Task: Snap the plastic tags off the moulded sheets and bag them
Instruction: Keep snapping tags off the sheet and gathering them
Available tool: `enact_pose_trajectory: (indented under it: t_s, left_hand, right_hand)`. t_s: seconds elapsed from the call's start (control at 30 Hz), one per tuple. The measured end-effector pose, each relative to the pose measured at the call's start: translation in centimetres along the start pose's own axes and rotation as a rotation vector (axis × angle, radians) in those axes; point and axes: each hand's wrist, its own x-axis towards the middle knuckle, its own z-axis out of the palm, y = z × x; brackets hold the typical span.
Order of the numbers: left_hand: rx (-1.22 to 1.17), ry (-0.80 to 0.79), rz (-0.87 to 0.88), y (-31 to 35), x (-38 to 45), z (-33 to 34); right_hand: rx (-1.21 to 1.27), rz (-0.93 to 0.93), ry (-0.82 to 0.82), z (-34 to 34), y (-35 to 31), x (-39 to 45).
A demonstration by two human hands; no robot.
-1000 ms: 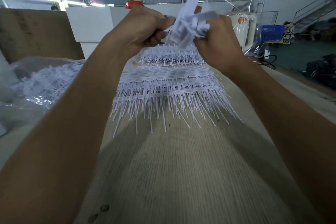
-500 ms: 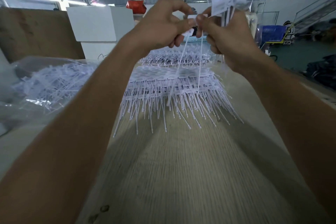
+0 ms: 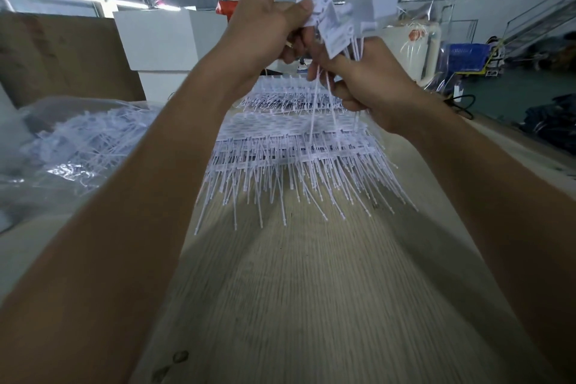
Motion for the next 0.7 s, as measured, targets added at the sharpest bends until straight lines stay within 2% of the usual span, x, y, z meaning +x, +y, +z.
enact_pose_trajectory:
  t_s: [0.23, 0.37, 0.47, 0.57, 0.7]
  left_hand:
    - [0.034, 0.0, 0.03, 0.3, -0.1, 0.3]
    - [0.059, -0.048, -0.046, -0.1, -0.3, 1.6]
    - [0.115, -0.188, -0.131, -0.4, -0.6, 2.8]
    - [0.174, -0.384, -0.179, -0.6, -1.0, 4.0]
    - [0.038, -0.527, -0.323, -1.2, -1.5, 5.8]
  right_hand:
    - [0.006, 0.021, 0.045, 0.6, 0.2, 0.2]
    - [0.127, -0.02, 0.172, 0.5, 0.0, 0.4]
    - [0.259, -0.067, 0.301, -0.1, -0.5, 0.8]
    - [0.362, -0.038, 0.396, -0.4, -0.9, 1.0]
    - [0.382, 0.028, 0.521, -0.5, -1.0, 1.0]
